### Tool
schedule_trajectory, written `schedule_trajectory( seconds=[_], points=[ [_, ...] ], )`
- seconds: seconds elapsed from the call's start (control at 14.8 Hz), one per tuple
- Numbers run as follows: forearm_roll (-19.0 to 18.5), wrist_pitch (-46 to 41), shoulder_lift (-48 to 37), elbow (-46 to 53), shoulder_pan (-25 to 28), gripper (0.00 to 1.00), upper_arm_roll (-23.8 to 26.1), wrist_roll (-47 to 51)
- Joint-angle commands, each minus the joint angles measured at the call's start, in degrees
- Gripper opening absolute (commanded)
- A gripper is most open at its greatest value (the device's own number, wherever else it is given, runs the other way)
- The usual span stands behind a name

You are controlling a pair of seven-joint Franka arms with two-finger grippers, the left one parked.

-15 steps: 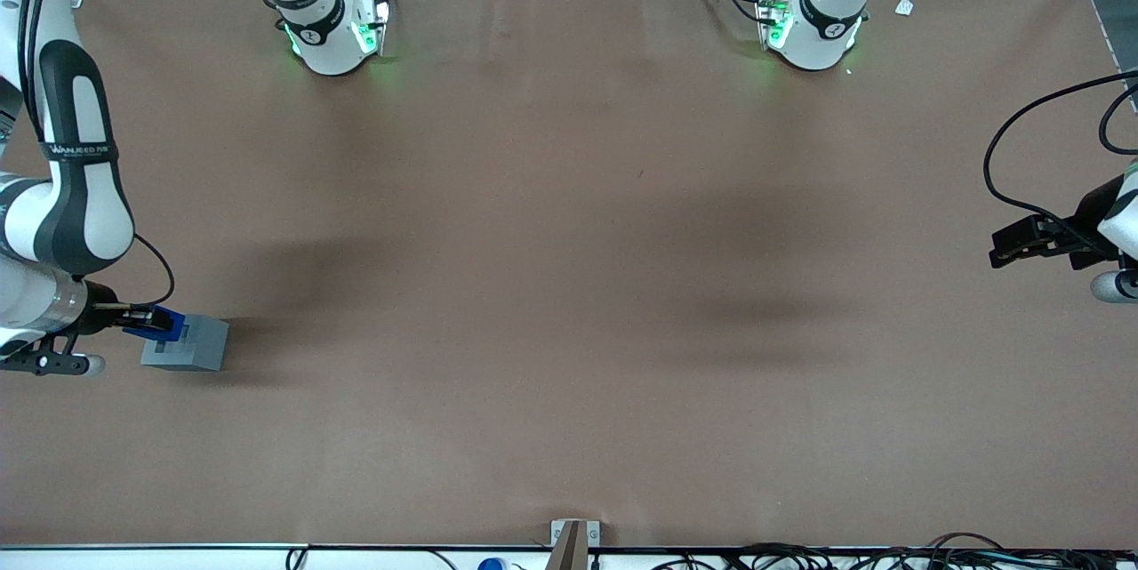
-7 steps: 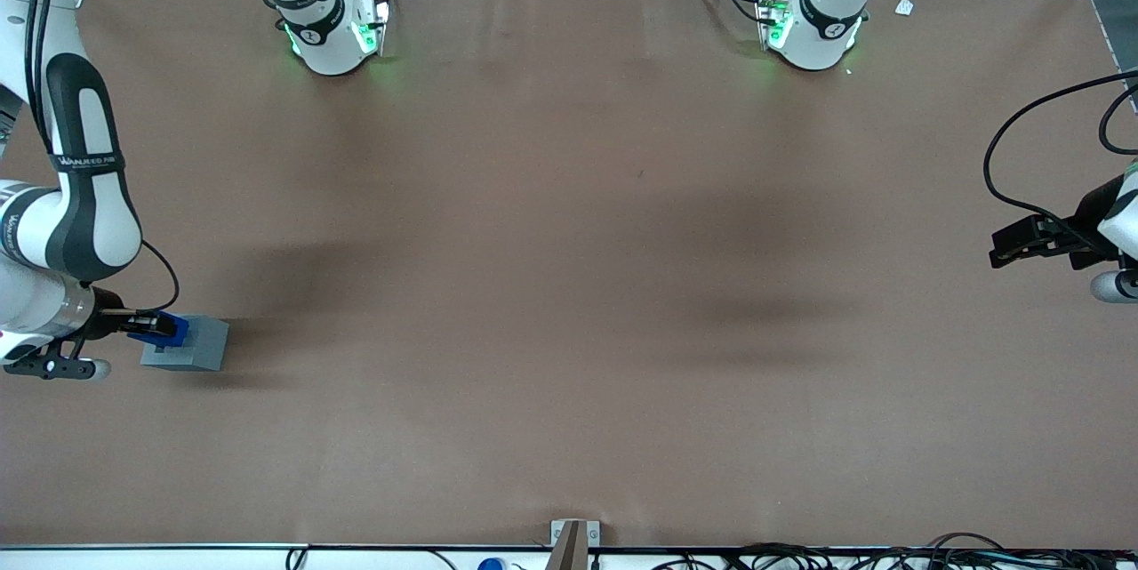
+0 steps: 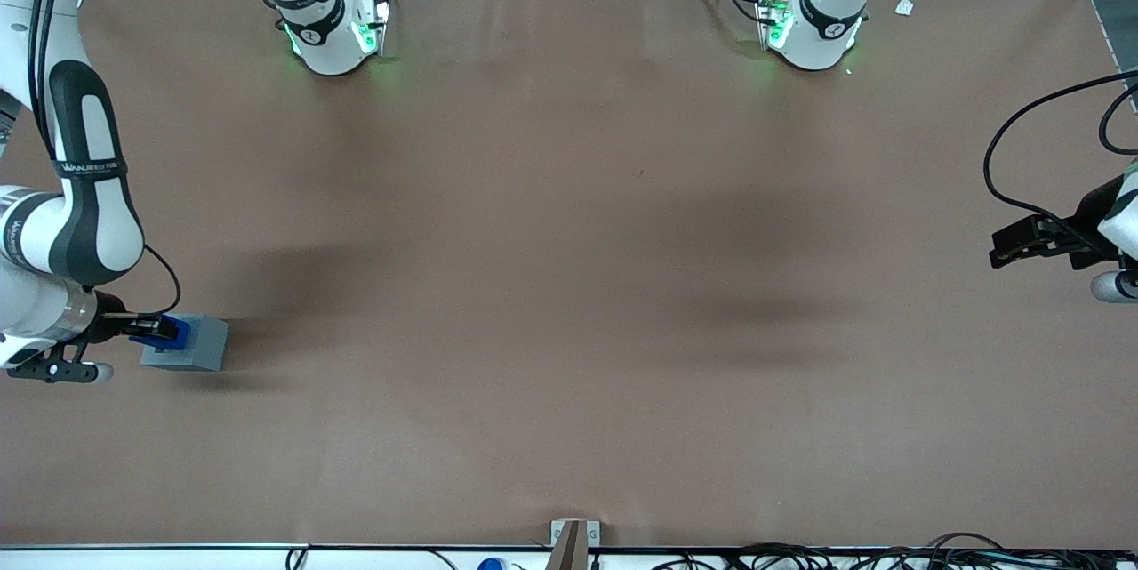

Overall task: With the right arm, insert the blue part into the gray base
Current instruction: 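Lower the blue block into the gray base's hole, pressing down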

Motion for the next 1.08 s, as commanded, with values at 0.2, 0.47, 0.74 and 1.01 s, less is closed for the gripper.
schedule_trajectory(
  seconds=[0.2,0.47,0.74,1.01],
  points=[
    [-0.62,-0.29,1.78,2.91,-1.3,0.06,0.66,-1.19],
    [-0.62,-0.29,1.87,3.0,-1.3,0.06,0.66,-1.1],
    [-0.44,-0.29,2.13,3.0,-1.21,0.06,0.74,-1.01],
    [-0.35,-0.29,2.22,2.91,-0.95,0.06,0.74,-1.1]
  ],
)
